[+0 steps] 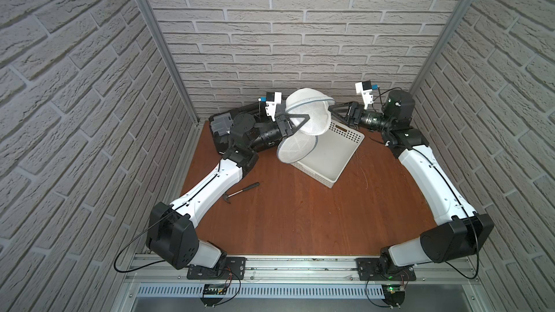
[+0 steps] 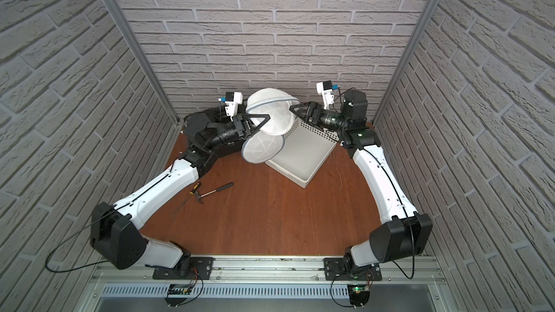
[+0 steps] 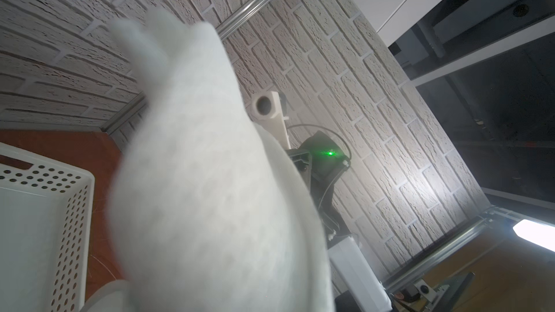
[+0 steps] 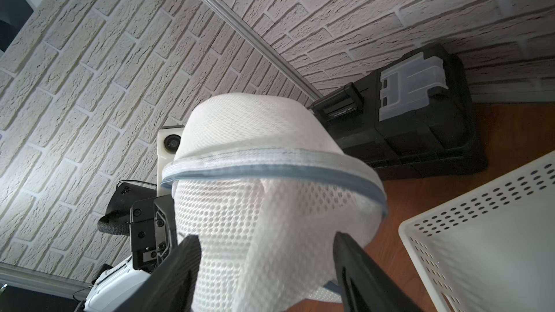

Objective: Turn the laundry bag inside out
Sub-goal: Turn over the laundry bag.

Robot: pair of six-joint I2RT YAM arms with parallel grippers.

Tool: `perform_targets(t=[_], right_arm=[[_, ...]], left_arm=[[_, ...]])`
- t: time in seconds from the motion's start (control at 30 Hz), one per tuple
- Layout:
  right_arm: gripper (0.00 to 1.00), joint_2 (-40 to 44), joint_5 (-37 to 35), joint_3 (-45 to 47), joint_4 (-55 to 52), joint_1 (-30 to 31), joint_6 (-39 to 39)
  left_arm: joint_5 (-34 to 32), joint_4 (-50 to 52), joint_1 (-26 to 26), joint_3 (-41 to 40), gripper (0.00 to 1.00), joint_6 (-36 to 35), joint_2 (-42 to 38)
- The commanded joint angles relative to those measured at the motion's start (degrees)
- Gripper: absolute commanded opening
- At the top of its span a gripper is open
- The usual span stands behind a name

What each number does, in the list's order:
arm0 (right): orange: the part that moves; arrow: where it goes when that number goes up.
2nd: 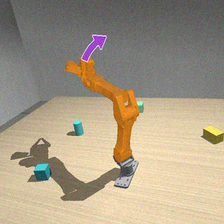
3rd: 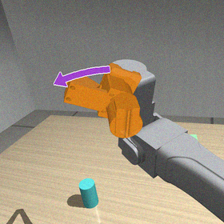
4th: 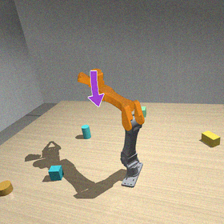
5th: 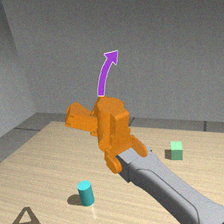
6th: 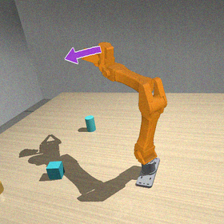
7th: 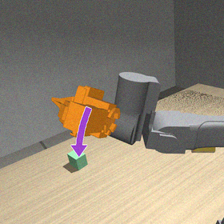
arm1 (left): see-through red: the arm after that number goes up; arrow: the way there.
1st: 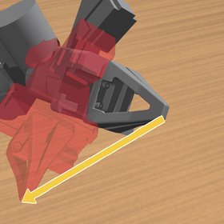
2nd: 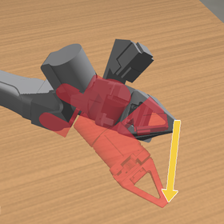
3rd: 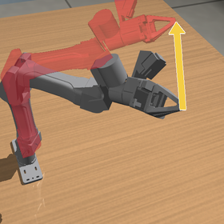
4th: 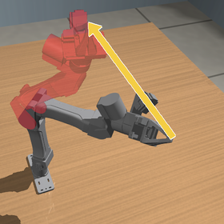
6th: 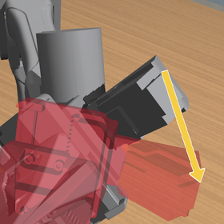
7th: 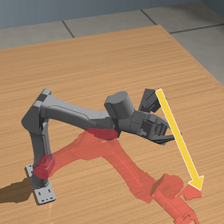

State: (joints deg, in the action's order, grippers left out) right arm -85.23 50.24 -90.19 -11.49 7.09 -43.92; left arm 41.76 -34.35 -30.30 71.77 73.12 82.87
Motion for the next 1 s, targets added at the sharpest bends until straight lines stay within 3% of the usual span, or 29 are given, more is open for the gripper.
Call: perform_targets(t=[0.0, 0.23, 0.43, 0.5, 0.57, 0.6, 0.67, 0.77, 0.83, 0.97], right_arm=[[0.71, -1.5, 1.3, -3.6, -5.7, 0.6, 3.5], [0.59, -2.5, 5.7, -3.0, 0.5, 0.6, -2.2], [0.29, -2.2, 8.4, 0.7, 10.8, 0.9, -11.2], [0.18, -1.8, 8.3, 1.0, 11.0, 0.8, -11.4], [0.1, -1.9, 8.3, 0.9, 10.9, 0.9, -11.6], [0.05, -1.9, 8.2, 0.9, 10.9, 0.9, -11.8], [0.03, -1.9, 7.7, 1.0, 10.9, 1.0, -12.4], [0.03, -1.8, 6.2, 1.2, 11.0, 1.1, -12.7], [0.03, -1.5, 2.9, 1.4, 8.3, 1.1, -11.0], [0.03, -1.4, -7.7, 0.6, -3.7, 1.1, -5.1]], left_arm=[[3.7, -7.8, -0.6, 2.5, 0.0, 1.9, 1.2], [5.1, -7.5, -0.9, 2.4, 0.0, 2.4, 2.3], [3.4, -4.0, -0.2, 1.0, 0.0, 2.5, 3.0], [2.3, 2.0, 0.3, 0.9, 0.1, 1.2, 2.8], [1.2, 4.3, 0.8, 0.4, 0.14, 0.7, 2.7], [0.4, 6.2, 0.9, 0.2, 0.21, 0.7, 2.6], [-0.9, 10.1, 1.2, 0.4, 0.33, -0.7, 2.5], [-5.4, 21.2, 1.5, 1.2, 0.65, -4.9, 1.4], [-12.2, 31.6, 1.8, 1.1, 0.85, -8.4, -0.3], [-24.0, 45.9, 2.4, -0.9, 0.92, -15.1, -5.0]])
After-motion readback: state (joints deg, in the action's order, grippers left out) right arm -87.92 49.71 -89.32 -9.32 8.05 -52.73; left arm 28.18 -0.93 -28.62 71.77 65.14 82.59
